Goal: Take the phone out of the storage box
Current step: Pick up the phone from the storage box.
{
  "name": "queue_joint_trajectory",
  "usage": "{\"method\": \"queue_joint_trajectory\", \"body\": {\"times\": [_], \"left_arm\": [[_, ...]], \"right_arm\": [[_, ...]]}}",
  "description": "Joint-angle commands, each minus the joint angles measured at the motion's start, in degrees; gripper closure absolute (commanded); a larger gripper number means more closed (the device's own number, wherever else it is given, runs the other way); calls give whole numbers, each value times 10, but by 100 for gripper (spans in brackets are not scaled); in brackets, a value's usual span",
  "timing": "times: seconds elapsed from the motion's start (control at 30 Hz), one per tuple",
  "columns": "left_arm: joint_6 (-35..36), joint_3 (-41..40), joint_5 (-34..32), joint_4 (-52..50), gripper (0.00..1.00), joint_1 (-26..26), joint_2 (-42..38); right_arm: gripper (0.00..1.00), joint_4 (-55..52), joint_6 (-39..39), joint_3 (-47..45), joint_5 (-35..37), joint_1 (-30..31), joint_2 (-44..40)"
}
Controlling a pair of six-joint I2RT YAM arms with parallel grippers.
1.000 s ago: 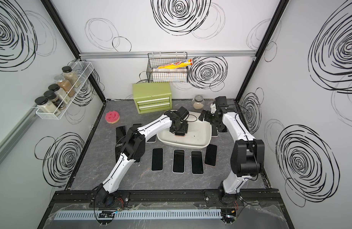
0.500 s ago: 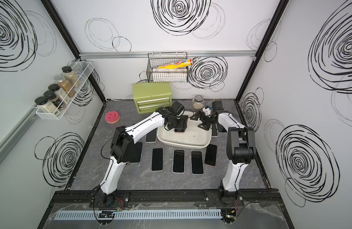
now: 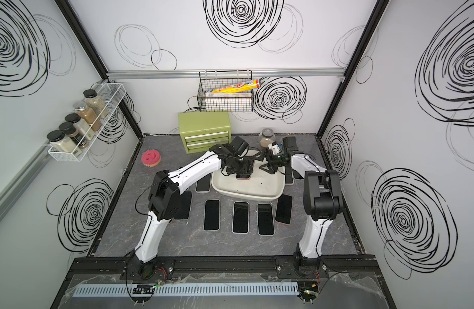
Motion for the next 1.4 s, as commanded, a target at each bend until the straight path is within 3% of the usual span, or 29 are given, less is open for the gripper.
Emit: {"method": "queue_joint_trajectory", "body": {"times": [0.0,0.33,0.53,0.67,0.8,0.9,1.0,1.13,1.37], "left_arm": [[2,2,12,35,62,-5,-39],[-2,0,31,45,64,-16,-41],[-4,-5,40,47,65,-20,-43],[-10,-15,43,52,65,-19,-52],[-20,-39,48,65,63,-10,-67],[-26,-53,60,77,54,3,-79],[-32,-55,73,78,23,21,-90],[-45,-82,81,99,2,57,-136],[-53,-154,92,136,1,134,-225]], "right_arm": [[17,15,2,4,-13,7,17],[33,16,1,12,-14,34,34],[62,20,7,14,-20,37,33],[91,4,-1,23,-14,37,31],[100,-14,-9,28,-12,35,23],[100,-36,-18,38,-12,30,15],[100,-68,-37,52,-4,16,-1],[100,-139,-79,60,12,-23,-28],[100,-293,-173,92,76,-90,-88]]}}
